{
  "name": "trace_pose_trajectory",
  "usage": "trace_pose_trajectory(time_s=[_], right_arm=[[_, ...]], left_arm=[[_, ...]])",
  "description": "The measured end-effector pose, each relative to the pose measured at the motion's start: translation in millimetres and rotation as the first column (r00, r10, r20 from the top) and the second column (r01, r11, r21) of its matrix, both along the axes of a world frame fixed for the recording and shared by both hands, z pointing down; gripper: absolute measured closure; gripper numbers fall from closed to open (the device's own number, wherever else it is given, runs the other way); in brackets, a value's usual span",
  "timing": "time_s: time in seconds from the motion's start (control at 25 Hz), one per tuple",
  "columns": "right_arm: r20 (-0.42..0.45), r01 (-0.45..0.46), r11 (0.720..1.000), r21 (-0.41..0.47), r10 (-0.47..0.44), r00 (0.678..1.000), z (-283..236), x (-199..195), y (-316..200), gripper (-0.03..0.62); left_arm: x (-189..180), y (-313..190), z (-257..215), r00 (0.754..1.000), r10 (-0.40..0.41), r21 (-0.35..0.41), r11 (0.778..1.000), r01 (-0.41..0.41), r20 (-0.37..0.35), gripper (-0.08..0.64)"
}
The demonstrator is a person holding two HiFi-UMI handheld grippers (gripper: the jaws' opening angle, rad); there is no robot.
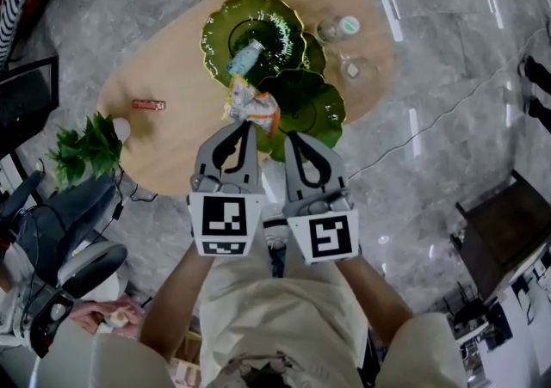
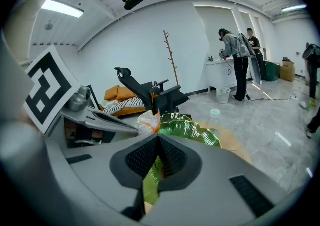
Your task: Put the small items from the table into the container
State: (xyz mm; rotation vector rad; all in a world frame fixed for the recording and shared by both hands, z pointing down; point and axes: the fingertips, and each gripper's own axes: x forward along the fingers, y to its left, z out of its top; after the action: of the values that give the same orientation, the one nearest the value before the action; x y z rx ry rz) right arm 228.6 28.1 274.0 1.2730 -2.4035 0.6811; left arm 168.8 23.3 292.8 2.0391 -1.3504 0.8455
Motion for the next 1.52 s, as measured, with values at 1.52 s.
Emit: trace_pose_trajectory(time_s=[1.52], right_arm=[[0.018, 0.040, 0.999, 0.019, -0.041, 0.999, -15.7, -16.9, 6.1, 0.586]], left_arm=[[-6.0, 12.0, -5.2, 0.995, -0.085, 0.014, 0.996, 0.086, -0.061, 0.554]])
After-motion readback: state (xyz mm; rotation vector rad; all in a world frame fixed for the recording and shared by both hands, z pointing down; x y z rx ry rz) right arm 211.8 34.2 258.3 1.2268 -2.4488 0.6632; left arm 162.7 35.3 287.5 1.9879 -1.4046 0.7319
